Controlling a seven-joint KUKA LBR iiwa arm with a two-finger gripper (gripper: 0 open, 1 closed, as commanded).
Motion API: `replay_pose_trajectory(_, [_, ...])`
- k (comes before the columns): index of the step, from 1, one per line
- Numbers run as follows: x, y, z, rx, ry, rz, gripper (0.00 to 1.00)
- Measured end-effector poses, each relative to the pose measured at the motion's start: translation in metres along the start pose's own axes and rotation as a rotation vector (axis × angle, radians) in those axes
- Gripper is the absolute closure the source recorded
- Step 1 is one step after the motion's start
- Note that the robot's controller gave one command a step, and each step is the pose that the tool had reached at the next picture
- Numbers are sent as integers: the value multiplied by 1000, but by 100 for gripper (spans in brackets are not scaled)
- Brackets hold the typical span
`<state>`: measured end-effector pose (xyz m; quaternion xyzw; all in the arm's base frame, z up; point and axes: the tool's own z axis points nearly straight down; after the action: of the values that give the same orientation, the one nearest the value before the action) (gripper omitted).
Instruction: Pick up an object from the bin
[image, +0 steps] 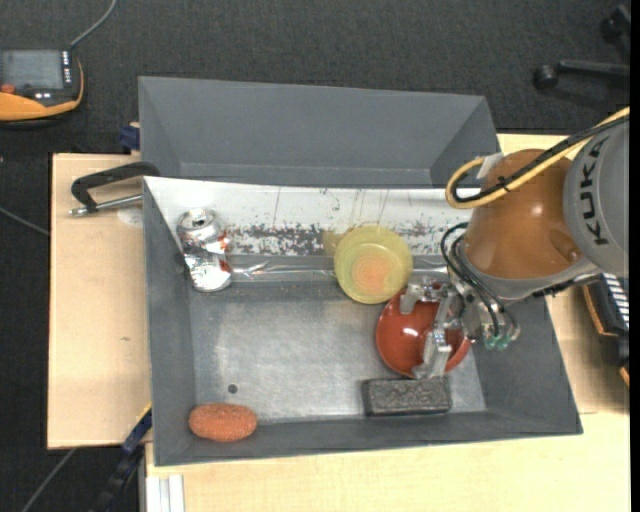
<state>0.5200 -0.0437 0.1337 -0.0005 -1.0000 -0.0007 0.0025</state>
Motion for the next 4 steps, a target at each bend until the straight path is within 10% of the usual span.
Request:
replay_pose_trajectory(2, [24, -34, 49, 1, -2, -543, 0])
replay_pose_trajectory(4, [24, -34, 49, 1, -3, -543, 0])
